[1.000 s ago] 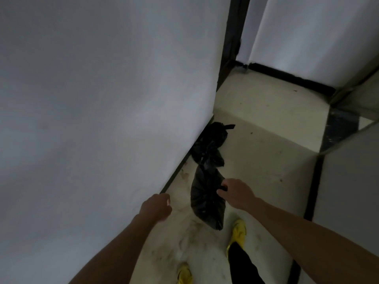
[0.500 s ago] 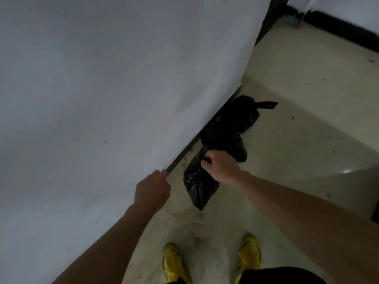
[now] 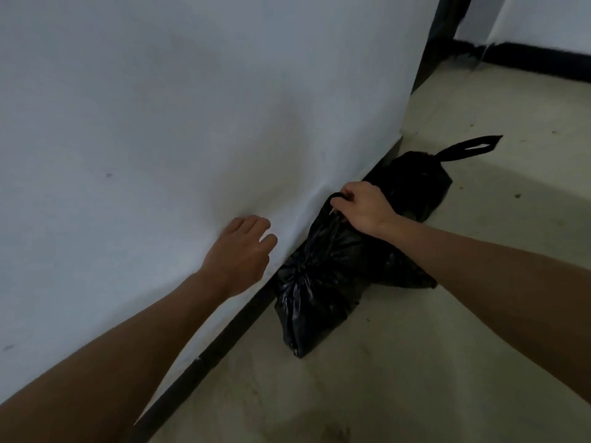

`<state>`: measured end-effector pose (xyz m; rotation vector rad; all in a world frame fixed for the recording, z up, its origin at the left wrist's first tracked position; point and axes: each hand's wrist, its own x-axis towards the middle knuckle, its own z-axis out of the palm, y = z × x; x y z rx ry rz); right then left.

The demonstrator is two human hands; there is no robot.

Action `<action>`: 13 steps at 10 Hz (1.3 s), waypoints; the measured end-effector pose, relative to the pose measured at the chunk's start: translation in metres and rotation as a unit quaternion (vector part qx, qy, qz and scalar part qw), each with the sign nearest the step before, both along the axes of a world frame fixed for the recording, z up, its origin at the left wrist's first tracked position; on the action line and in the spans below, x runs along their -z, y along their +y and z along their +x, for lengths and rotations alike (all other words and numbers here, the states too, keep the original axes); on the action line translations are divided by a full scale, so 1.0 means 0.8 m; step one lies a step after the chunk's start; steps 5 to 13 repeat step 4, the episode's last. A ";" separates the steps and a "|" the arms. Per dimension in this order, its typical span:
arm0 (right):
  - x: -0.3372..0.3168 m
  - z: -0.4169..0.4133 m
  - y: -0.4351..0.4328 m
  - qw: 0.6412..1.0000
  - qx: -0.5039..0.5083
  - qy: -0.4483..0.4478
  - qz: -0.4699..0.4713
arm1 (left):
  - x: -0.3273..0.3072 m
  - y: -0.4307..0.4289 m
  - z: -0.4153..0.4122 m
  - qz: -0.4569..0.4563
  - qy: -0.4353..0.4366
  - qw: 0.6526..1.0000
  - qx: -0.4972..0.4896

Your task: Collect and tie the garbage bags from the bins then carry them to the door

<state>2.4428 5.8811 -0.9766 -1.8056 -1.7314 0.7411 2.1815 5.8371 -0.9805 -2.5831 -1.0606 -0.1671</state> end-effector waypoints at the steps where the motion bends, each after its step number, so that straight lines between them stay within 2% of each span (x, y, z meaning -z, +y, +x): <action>1: 0.023 0.005 0.008 1.000 0.012 0.009 0.006 | 0.018 0.012 0.004 0.002 -0.066 0.998 -0.012; 2: 0.018 0.009 0.011 0.997 -0.037 0.003 -0.063 | 0.017 0.012 0.013 -0.022 -0.143 0.989 -0.045; 3: -0.001 0.013 0.006 0.996 -0.044 0.015 -0.077 | 0.016 0.007 0.013 -0.052 -0.147 0.985 -0.070; 4: -0.023 0.021 -0.006 0.999 -0.040 0.001 -0.033 | 0.009 0.007 0.010 -0.073 -0.145 0.983 -0.090; 13: -0.023 0.021 -0.006 0.999 -0.040 0.001 -0.033 | 0.009 0.007 0.010 -0.073 -0.145 0.983 -0.090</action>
